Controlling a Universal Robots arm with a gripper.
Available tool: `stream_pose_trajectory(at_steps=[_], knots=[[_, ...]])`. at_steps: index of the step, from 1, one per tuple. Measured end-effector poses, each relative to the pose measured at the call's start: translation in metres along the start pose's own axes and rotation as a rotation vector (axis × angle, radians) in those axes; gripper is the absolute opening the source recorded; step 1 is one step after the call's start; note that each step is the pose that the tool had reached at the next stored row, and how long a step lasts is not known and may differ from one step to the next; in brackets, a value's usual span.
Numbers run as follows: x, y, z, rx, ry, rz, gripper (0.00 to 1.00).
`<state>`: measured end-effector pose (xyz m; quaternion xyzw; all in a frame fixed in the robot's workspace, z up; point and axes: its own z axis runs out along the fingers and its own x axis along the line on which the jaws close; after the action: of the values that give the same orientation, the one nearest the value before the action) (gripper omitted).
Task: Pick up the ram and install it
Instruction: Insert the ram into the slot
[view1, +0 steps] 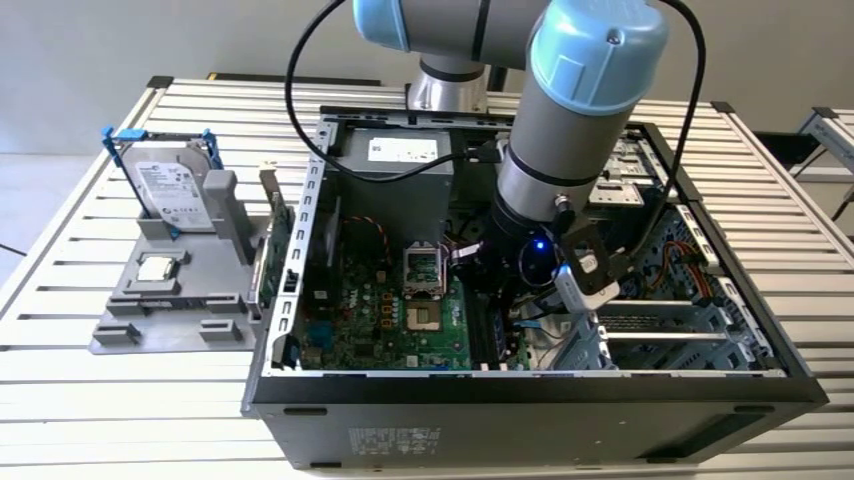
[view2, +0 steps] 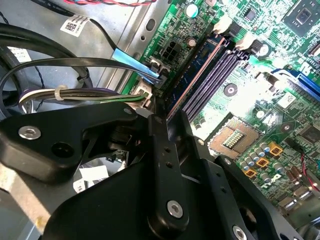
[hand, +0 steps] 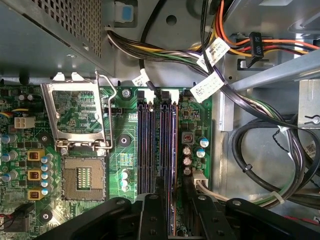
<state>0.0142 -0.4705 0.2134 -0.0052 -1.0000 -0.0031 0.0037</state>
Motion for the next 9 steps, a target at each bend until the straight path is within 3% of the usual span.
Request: stream_pose_trajectory(at_steps=[4,9], knots=[[0.0,0.0,-0.0005,0.0004,0.0,0.0,1.0],[0.0001,0.0,-0.0065,0.0003,0.0001,0.0,1.0]])
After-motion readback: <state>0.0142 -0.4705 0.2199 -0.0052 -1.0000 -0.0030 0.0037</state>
